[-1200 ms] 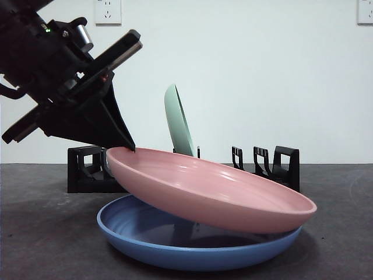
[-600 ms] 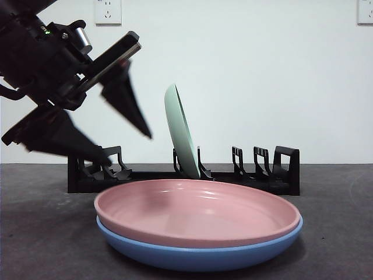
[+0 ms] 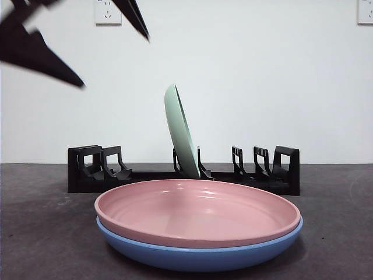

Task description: Place the plate

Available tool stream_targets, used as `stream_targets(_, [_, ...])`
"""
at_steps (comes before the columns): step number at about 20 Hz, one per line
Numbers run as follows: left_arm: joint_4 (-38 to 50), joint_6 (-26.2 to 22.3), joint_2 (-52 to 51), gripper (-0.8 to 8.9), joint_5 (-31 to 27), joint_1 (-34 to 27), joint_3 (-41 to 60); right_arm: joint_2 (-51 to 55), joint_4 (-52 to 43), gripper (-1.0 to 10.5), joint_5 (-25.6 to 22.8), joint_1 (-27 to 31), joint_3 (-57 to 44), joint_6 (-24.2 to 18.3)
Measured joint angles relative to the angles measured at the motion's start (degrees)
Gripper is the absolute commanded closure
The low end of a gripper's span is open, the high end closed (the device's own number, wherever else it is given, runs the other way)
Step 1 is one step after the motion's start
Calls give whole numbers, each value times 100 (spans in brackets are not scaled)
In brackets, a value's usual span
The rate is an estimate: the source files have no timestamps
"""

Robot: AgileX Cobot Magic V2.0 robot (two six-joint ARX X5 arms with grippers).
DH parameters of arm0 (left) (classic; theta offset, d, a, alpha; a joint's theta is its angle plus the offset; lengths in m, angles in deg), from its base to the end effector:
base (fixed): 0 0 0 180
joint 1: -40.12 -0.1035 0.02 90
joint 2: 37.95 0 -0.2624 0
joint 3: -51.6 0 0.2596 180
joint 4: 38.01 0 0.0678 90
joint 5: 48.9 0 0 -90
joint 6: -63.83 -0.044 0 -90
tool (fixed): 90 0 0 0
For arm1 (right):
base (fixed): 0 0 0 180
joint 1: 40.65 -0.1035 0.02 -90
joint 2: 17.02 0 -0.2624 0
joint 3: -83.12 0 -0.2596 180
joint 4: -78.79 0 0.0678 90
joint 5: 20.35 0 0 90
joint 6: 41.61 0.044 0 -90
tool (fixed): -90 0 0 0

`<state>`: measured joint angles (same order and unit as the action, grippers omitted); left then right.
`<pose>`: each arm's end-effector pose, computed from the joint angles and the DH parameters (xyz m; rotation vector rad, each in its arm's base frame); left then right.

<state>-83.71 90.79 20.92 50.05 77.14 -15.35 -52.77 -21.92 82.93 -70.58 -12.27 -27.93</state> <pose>0.1791 -0.1436 0.2967 -0.2662 0.8177 -0.6002 0.0584 0.0453 0.3963 0.1433 0.6222 0.6671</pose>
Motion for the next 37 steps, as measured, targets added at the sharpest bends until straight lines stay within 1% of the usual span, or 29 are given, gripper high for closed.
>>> stream_targets(3, [-1027,-531,-382,283,2,0,-662,-2,-205,554,22,0,0,-13])
stream_targets(6, [-1939,-1130,-721,283,2,0,-1392,-85,-509,554,254,0,0,37])
stream_targets(9, [-2452,-1613,-1045,284,0,0,-1851,-481,-944,554,529,0,0,330])
stream_targets(11, [-2608,-1849,-1296,284,0,0,-1875,-872,-1279,554,909,0,0,542])
stream_targets(15, [-2979,-1954,-1744,284,0,0,-1875,-1926,-2074,554,1635,0,0,765])
stream_targets(20, [-3051,-1952,-2155,283,0,2,-1875,-3569,-2885,554,2299,0,229,782])
stream_targets(23, [-3097,-1952,-2260,283,0,0,-1878,-4535,-2944,554,2411,59,850,708])
stream_targets(29, [-3248,-1945,-2269,283,0,2,-1878,-6334,-2855,554,2476,313,2483,476])
stream_targets(30, [-3257,-1939,-2269,283,0,2,-1878,-6568,-2846,554,2559,361,2717,472])
stream_targets(33, [-3261,-1926,-2269,283,0,2,-1878,-7123,-2850,554,2599,470,3248,472])
stream_targets(37, [-3263,-1926,-2269,283,0,0,-1878,-7587,-2981,555,2605,557,3464,455])
